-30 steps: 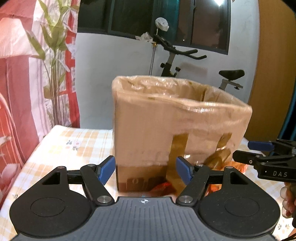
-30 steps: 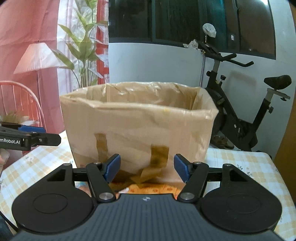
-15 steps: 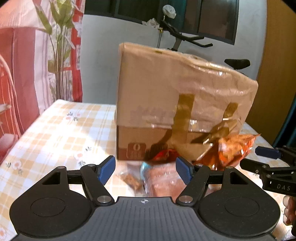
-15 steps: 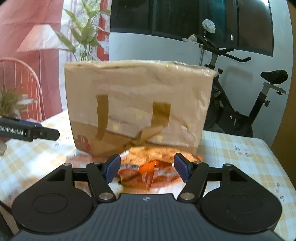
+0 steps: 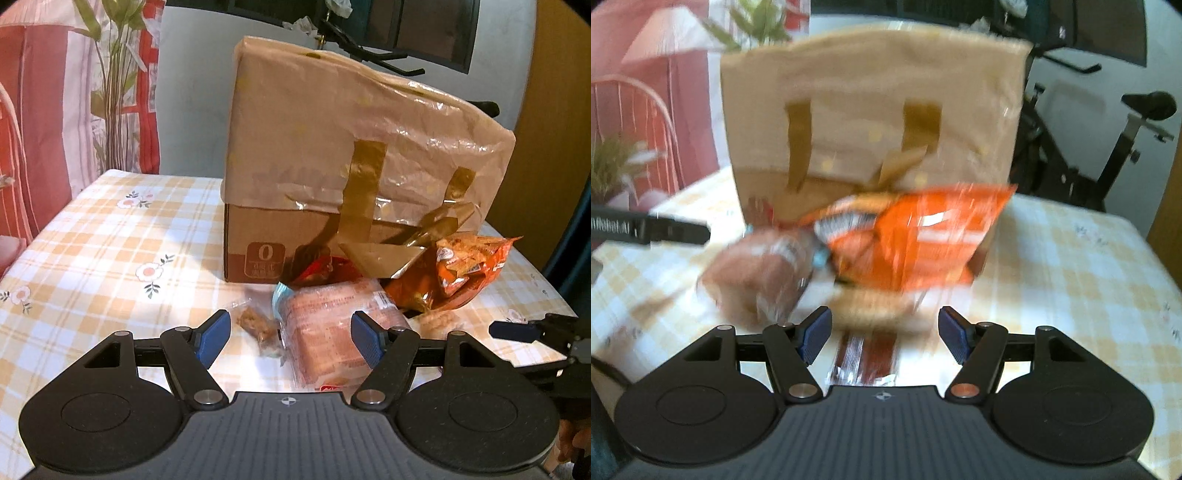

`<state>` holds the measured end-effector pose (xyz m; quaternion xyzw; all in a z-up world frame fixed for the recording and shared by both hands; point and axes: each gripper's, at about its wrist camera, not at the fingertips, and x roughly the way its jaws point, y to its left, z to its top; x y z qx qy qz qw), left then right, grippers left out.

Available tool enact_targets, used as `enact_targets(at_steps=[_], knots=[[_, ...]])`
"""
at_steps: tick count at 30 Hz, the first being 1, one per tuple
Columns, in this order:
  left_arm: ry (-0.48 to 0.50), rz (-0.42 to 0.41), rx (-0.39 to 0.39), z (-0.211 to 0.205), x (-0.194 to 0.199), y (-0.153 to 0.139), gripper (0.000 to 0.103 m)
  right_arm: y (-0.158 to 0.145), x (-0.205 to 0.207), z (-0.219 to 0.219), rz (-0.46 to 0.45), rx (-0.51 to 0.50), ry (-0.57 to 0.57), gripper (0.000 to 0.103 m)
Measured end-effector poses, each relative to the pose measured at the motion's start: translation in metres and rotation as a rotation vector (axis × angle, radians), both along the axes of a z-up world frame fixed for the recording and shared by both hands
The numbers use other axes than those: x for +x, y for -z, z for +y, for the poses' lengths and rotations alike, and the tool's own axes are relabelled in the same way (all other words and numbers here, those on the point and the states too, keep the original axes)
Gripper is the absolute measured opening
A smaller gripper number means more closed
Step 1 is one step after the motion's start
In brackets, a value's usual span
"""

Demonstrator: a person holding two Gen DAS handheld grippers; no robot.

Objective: Organize snacks
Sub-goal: 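Grasp the brown sauce packet with the right tool while the left tool grasps the pink bread bag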

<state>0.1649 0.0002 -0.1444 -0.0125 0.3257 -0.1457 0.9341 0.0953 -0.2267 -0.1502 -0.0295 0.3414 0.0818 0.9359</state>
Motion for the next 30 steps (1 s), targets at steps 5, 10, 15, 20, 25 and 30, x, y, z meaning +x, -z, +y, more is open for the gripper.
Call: enact_targets(at_steps=[5,10,15,20,25,30], knots=[[0.000,0.012,-0.001,-0.001,0.000,0.003,0.074,0.004,0.002,-0.002,0.033,0.002,0.003,0.067],[0.001,0.018,-0.003,-0.003,0.000,0.005,0.074,0.013,0.017,0.004,0.089,0.027,-0.003,0.067],[0.006,0.053,-0.039,-0.005,0.006,0.007,0.079,0.019,0.017,0.008,0.094,0.015,0.001,0.054],[0.022,0.077,-0.074,-0.022,0.024,0.011,0.088,0.020,0.013,0.006,0.084,0.030,-0.004,0.048],[0.047,0.099,-0.013,-0.045,0.043,0.020,0.091,0.022,0.012,0.006,0.069,0.033,-0.009,0.048],[0.064,0.104,0.039,-0.062,0.050,0.028,0.094,0.021,0.011,0.005,0.061,0.033,-0.014,0.048]])
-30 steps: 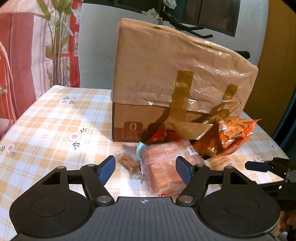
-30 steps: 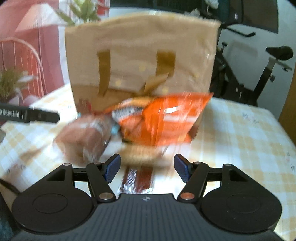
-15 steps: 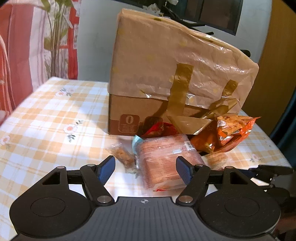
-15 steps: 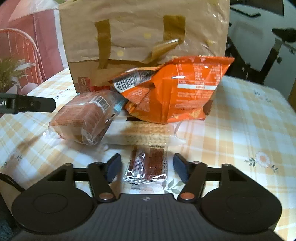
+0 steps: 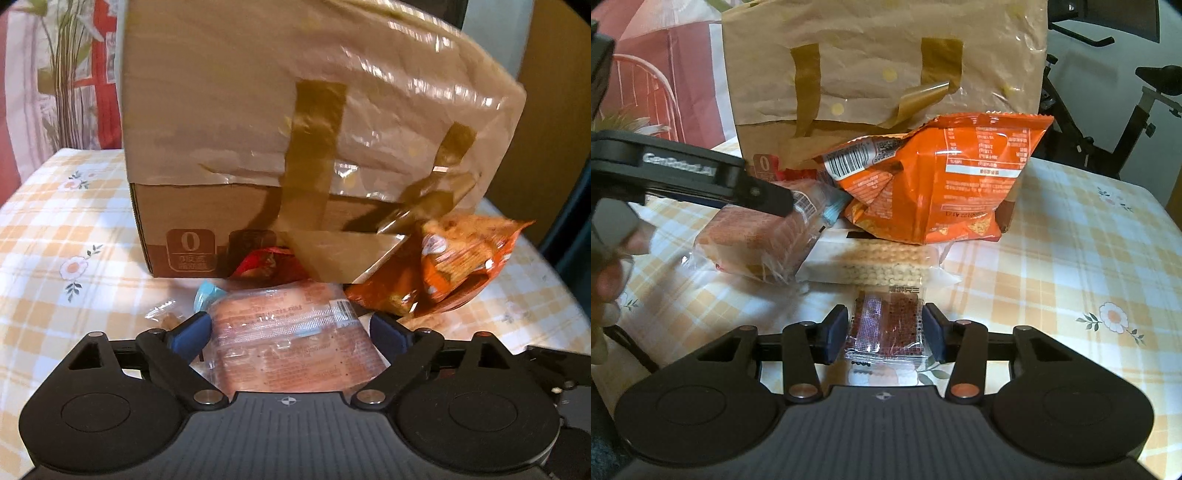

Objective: Organize snacks
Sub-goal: 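Grasp the brown sauce packet with the right tool while the left tool grasps the pink bread bag, then lift the bread bag and sauce packet with both tools toward the box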

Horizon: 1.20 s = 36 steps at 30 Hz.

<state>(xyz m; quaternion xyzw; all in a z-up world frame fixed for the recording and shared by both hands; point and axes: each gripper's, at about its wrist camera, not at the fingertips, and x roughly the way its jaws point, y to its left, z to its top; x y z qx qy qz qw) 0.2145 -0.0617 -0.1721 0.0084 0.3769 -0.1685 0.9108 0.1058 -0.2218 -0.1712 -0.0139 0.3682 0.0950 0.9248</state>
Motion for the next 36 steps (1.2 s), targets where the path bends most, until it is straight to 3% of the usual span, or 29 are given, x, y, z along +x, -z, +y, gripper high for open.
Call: enact_targets(at_steps=[6,10,36], knots=[[0.012,-0.020,0.070,-0.008,0.001,0.008,0.096,0.000,-0.001,0.000,-0.005,0.001,-0.001,0.048],[0.028,-0.044,0.084,-0.007,-0.006,0.007,0.086,0.000,-0.001,0.000,-0.004,0.004,-0.001,0.048],[-0.027,-0.063,0.051,0.040,-0.053,-0.013,0.084,-0.008,-0.005,0.003,0.015,0.027,0.004,0.046]])
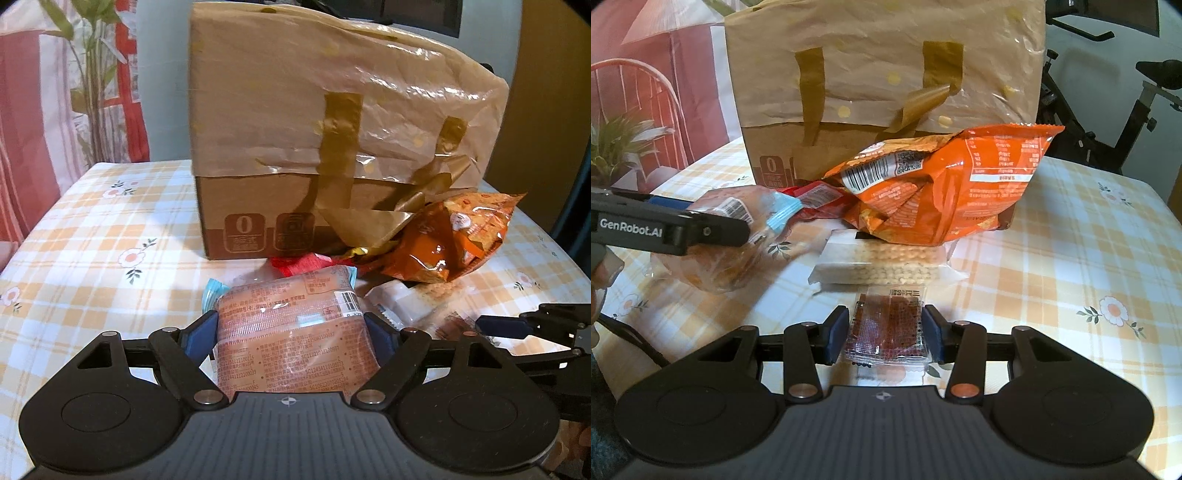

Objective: Organize snacks
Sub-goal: 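Lift the bread bag and sauce packet with both tools toward the box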

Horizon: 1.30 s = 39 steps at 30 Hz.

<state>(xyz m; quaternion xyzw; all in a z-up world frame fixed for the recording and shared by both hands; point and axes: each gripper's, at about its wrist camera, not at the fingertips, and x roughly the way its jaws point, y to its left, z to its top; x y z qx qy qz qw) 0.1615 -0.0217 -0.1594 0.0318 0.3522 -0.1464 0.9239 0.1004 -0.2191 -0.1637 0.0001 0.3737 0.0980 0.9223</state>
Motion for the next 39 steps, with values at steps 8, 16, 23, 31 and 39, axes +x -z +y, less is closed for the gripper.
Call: enact_targets(at_steps=[8,16,23,31,39], knots=[[-0.038,-0.015,-0.016,0.017,-0.012,-0.004,0.084,-0.002,-0.009,0.004,-0.009,0.009,-0.006,0.046],[-0.057,-0.027,-0.029,0.027,-0.020,-0.007,0.084,-0.005,-0.017,0.013,-0.033,0.014,-0.038,0.046],[-0.055,-0.042,-0.027,0.027,-0.026,-0.009,0.084,-0.008,-0.023,0.017,-0.065,0.020,-0.060,0.046],[-0.050,-0.072,-0.026,0.026,-0.032,-0.014,0.084,-0.012,-0.028,0.015,-0.096,0.032,-0.062,0.046],[-0.064,-0.118,-0.035,0.030,-0.037,-0.028,0.084,-0.024,-0.035,0.021,-0.178,0.024,-0.098,0.046]])
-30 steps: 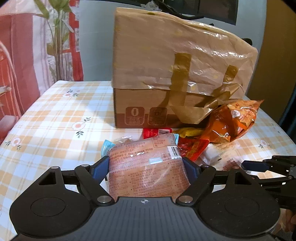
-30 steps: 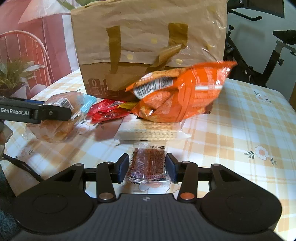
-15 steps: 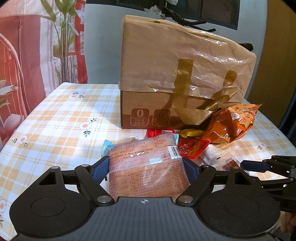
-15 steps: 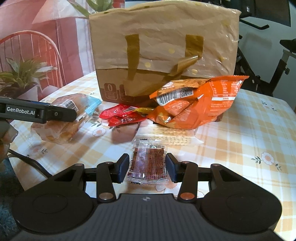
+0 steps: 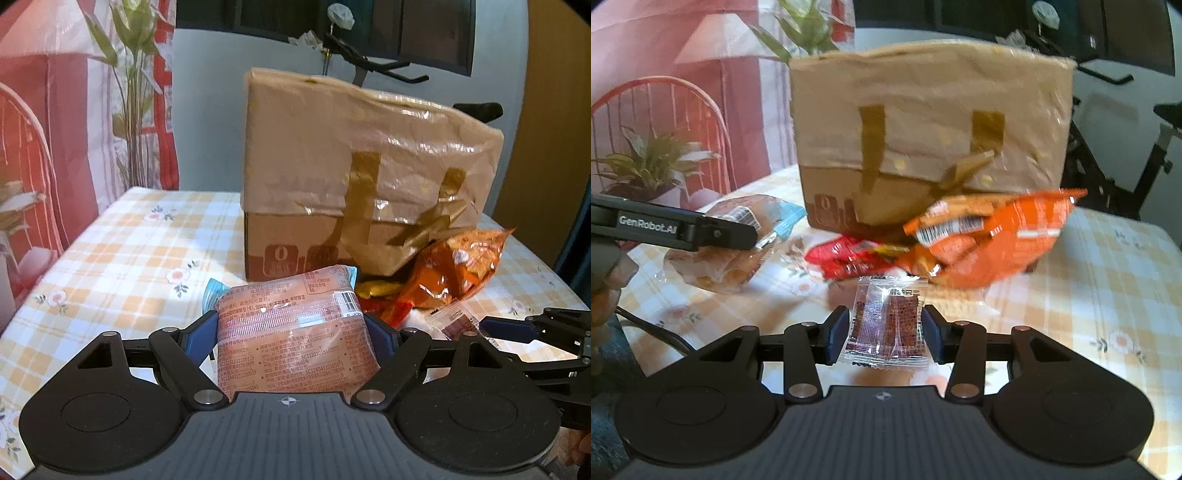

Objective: Organize snacks
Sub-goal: 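Lift the bread bag and sauce packet with both tools toward the box, then lower both held snacks into the box and open both tools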

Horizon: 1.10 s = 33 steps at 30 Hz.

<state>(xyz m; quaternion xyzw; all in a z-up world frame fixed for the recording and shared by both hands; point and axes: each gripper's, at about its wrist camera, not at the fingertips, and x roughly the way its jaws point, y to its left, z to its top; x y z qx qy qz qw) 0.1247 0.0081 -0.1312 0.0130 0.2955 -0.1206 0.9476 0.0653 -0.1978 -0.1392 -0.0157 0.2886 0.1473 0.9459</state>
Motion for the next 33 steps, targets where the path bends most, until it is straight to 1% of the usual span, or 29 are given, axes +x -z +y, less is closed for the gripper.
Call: enact_targets(at_steps=[3,8,15,19,23,28,31,33], knots=[[-0.008,-0.024,0.002,0.002,-0.001,-0.009,0.084,-0.008,-0.002,0.002,-0.039,0.002,-0.011,0.046],[-0.003,-0.087,0.019,0.002,-0.004,-0.026,0.084,-0.025,-0.007,0.003,-0.111,0.000,-0.022,0.046],[0.023,-0.154,-0.001,-0.003,0.003,-0.054,0.084,-0.059,-0.005,0.002,-0.224,0.017,-0.039,0.046],[0.032,-0.199,-0.013,-0.007,0.011,-0.075,0.084,-0.081,0.004,-0.001,-0.290,0.022,-0.051,0.046],[0.028,-0.240,-0.025,-0.012,0.026,-0.098,0.084,-0.104,0.022,-0.007,-0.355,-0.003,-0.050,0.046],[0.037,-0.310,-0.031,-0.022,0.048,-0.132,0.084,-0.132,0.055,-0.021,-0.400,-0.007,-0.020,0.046],[0.050,-0.336,-0.029,-0.033,0.065,-0.148,0.084,-0.145,0.079,-0.029,-0.403,-0.028,0.000,0.046],[0.062,-0.343,-0.019,-0.042,0.078,-0.155,0.084,-0.150,0.097,-0.035,-0.386,-0.026,0.018,0.046]])
